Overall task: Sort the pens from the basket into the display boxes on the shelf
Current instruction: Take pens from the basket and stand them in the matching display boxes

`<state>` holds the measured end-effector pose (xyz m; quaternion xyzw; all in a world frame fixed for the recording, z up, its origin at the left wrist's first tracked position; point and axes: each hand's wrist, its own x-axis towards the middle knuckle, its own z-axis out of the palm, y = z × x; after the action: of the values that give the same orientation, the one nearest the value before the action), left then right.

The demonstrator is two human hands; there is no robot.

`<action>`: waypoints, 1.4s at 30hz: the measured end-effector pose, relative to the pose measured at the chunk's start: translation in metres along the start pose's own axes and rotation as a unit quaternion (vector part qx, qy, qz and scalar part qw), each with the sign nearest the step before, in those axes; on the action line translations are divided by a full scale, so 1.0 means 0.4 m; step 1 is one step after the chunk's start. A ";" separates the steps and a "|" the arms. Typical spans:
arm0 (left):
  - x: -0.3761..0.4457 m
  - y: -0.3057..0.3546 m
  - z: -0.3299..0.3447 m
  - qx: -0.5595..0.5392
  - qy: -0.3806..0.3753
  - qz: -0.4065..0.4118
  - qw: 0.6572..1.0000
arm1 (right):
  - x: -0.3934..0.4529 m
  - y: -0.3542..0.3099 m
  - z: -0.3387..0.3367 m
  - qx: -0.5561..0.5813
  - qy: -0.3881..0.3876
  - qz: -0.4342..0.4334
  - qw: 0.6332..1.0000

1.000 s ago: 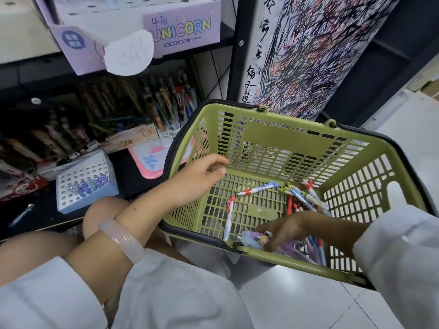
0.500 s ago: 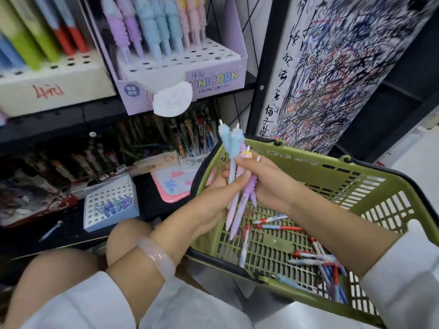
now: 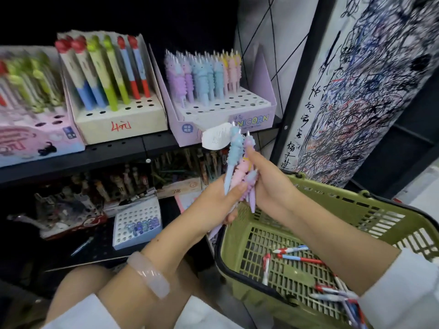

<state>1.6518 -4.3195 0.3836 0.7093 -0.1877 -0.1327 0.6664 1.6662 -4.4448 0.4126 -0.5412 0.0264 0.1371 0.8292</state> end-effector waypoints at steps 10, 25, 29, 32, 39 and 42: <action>-0.077 0.007 -0.139 -0.069 0.180 0.018 0.981 | 0.021 -0.006 0.152 -0.138 0.032 -0.101 0.985; -0.142 0.074 -0.277 -0.166 0.378 0.099 0.906 | 0.074 0.134 0.409 -0.380 0.054 -0.247 0.890; -0.159 0.098 -0.323 -0.141 0.361 0.144 0.911 | 0.092 0.120 0.435 -0.339 -0.037 -0.194 0.920; -0.170 0.104 -0.354 -0.103 0.377 0.124 0.912 | 0.098 0.101 0.452 -0.290 -0.100 -0.146 0.941; -0.180 0.105 -0.387 -0.093 0.381 0.096 0.915 | 0.140 0.033 0.475 -0.284 -0.096 -0.213 0.930; -0.169 0.111 -0.398 -0.060 0.363 0.073 0.927 | 0.157 -0.028 0.449 -0.314 -0.049 -0.270 0.909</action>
<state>1.6571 -4.1488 0.4357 0.6522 0.0236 0.1719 0.7379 1.7108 -4.2741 0.4846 -0.7528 -0.2058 -0.0650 0.6219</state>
